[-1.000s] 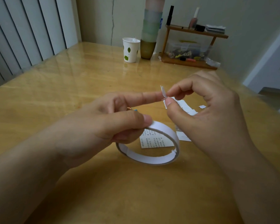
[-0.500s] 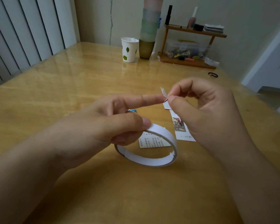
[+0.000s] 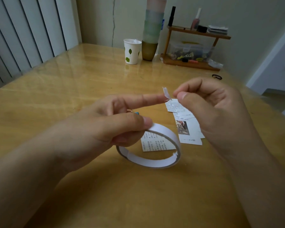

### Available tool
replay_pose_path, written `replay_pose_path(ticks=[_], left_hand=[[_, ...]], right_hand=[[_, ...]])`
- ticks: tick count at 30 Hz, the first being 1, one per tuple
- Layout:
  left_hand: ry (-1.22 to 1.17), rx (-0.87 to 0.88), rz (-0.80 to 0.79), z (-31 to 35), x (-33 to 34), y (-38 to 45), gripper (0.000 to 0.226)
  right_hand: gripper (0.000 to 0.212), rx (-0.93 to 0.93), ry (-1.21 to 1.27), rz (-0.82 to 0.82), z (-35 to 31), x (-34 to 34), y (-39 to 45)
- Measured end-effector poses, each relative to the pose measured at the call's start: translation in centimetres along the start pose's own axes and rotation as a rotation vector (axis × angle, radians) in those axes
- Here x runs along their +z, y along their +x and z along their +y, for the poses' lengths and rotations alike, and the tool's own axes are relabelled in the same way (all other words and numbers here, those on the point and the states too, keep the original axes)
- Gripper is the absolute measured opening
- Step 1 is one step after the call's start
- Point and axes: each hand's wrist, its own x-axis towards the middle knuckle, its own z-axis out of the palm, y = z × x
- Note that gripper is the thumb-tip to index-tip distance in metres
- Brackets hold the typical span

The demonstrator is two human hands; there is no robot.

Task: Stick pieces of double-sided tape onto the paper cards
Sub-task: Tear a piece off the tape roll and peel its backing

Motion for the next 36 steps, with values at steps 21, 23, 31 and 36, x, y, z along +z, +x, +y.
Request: replay_pose_path(ticks=[21, 23, 31, 36], left_hand=[[0.007, 0.008, -0.032, -0.18, 0.36, 0.01, 0.053], [0.008, 0.007, -0.035, -0.16, 0.32, -0.01, 0.052], [0.009, 0.004, -0.036, -0.09, 0.29, -0.05, 0.052], [0.025, 0.01, -0.036, -0.04, 0.37, -0.03, 0.051]], right_hand=[[0.012, -0.044, -0.171, 0.06, -0.57, 0.44, -0.33], [0.013, -0.004, -0.086, 0.028, -0.35, 0.44, -0.23], [0.017, 0.114, 0.067, -0.008, -0.13, 0.55, 0.05], [0.02, 0.183, 0.197, -0.05, -0.38, 0.73, 0.1]])
